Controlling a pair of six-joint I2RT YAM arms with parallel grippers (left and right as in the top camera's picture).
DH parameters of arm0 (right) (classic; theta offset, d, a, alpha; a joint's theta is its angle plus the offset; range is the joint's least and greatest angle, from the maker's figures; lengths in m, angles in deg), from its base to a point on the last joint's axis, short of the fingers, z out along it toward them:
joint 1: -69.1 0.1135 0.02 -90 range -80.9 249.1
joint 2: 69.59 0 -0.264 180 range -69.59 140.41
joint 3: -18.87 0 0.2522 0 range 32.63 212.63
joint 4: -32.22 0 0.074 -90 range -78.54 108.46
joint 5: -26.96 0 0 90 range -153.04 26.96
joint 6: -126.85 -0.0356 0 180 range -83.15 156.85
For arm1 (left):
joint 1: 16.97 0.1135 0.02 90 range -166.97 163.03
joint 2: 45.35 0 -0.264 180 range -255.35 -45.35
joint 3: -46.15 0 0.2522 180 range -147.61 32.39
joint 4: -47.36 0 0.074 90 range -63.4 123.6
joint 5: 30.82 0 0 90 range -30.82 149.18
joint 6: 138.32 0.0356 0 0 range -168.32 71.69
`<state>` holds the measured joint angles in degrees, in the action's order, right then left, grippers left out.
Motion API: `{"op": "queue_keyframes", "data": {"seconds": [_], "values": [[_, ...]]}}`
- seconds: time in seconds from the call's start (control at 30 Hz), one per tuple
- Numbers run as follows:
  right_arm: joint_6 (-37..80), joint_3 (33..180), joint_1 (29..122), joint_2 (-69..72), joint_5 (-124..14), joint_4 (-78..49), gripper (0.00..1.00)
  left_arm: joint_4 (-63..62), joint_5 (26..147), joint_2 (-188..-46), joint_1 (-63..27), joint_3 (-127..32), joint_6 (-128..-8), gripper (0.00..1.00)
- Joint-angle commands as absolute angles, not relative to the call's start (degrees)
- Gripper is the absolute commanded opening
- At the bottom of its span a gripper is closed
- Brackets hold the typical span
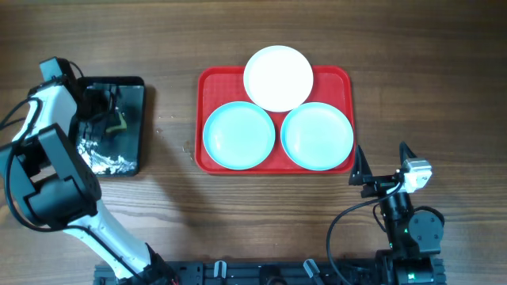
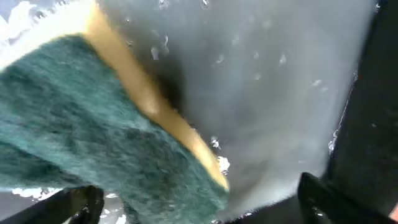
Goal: Clean dirty plates on tray and stack at the side
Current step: 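Dip and rub the sponge in the water with the left gripper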
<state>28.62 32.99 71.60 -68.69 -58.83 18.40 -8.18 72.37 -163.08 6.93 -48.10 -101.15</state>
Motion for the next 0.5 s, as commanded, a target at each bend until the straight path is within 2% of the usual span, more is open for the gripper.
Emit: {"op": "queue_keyframes", "data": {"seconds": [0.0,0.13,0.17,0.2,0.23,0.3,0.33,0.37,0.47], "values": [[29.32,32.93,71.27,-68.95,-59.36,18.53,1.0,-7.7,62.82,-166.64,7.3,-45.52,-101.09,1.0],[29.34,32.93,71.27,-68.95,-59.38,18.53,1.0,-6.54,54.73,-166.64,7.32,-45.52,-101.29,1.0],[29.34,32.93,71.27,-68.95,-59.36,18.53,1.0,-6.43,54.58,-166.64,7.3,-45.52,-101.26,0.7],[29.34,32.93,71.27,-68.95,-59.38,18.53,1.0,-6.3,54.55,-166.64,7.39,-45.52,-101.26,0.26],[29.34,32.93,71.27,-68.95,-59.38,18.53,1.0,-6.15,54.58,-166.64,7.56,-45.52,-101.29,0.04],[29.32,32.93,71.27,-68.95,-59.36,18.53,1.0,-6.08,54.6,-166.64,7.8,-45.52,-101.26,0.07],[29.34,32.93,71.27,-68.95,-59.38,18.53,1.0,-6.28,55.38,-166.64,7.78,-45.52,-101.26,0.82],[29.34,32.93,71.27,-68.95,-59.38,18.53,1.0,-6.52,58.62,-166.64,7.8,-45.52,-101.24,1.0],[29.34,32.93,71.27,-68.95,-59.38,18.53,1.0,-6.94,69.0,-166.64,7.45,-45.52,-101.24,1.0]]}}
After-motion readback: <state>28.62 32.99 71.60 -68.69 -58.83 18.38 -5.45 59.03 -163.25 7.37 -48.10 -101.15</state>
